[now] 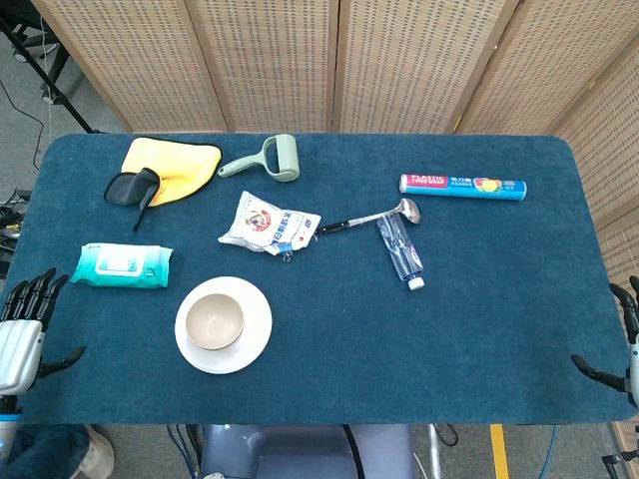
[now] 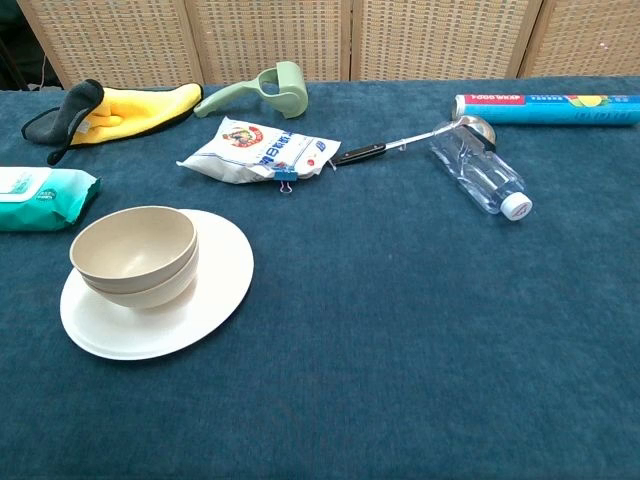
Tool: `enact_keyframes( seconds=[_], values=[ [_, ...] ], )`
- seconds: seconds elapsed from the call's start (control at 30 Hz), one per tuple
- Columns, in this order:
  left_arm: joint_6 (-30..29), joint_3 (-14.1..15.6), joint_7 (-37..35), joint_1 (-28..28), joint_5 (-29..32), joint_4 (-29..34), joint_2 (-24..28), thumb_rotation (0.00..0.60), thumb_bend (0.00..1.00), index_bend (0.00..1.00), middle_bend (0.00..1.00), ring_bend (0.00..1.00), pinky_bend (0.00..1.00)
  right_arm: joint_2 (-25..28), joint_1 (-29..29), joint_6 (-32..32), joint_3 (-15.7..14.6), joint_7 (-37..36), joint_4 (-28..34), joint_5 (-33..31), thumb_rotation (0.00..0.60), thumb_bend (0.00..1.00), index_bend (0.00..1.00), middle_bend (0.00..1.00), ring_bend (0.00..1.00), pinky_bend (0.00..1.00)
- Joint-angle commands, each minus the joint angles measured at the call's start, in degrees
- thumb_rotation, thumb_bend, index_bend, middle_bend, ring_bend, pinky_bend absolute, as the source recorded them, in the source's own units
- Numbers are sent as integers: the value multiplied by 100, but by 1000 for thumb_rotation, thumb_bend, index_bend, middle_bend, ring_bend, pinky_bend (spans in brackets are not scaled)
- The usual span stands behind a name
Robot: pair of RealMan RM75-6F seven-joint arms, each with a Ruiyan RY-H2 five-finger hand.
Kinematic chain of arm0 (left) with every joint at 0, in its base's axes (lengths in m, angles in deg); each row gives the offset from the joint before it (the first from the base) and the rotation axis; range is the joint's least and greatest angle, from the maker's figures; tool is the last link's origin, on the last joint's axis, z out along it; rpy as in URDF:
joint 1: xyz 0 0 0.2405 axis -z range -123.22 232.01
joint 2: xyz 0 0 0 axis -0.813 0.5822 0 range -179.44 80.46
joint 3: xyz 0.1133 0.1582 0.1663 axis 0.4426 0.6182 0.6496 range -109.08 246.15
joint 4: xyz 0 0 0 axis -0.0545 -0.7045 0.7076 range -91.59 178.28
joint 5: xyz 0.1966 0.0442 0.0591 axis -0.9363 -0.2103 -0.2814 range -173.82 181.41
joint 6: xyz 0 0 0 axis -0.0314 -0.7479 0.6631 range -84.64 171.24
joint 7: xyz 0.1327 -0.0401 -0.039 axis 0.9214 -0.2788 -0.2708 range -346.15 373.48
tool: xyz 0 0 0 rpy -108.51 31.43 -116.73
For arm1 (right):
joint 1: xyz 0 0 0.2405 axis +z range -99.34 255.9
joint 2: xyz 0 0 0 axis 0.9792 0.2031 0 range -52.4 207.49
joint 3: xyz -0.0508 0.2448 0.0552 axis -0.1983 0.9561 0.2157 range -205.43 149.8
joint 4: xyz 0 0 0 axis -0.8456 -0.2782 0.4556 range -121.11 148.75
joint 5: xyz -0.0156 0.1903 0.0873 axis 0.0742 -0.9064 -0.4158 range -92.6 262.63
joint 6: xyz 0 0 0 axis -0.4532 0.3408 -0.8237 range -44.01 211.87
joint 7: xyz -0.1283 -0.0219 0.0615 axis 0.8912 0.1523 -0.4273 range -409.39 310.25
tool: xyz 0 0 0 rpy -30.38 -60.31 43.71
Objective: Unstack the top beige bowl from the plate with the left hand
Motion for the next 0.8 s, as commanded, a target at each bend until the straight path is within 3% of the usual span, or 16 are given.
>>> enact_keyframes(
  seconds=[0.03,0.33,0.43,0.6,0.8],
  values=[
    [2,2,6,1,-3,-1,-1,600,153,10,0,0,0,-3,0,3,-2,7,-1,5,600,0,87,0,0,0],
    [131,19,35,69,-23,38,-16,600,155,30,0,0,0,-9,-2,8,12,26,-12,-33,600,0,87,0,0,0],
    [345,16,122,209,-56,123,-18,600,157,113,0,0,0,-13,9,-22,23,17,-24,-73,600,0,87,0,0,0],
    [1186,-91,482,788,-34,502,-58,600,175,383,0,0,0,-5,5,-18,31,-9,-22,-81,600,0,87,0,0,0],
    [1745,-159,930,1169,258,716,-319,600,233,463,0,0,0,14,8,-37,51,-60,-40,-122,600,0,87,0,0,0]
  ],
)
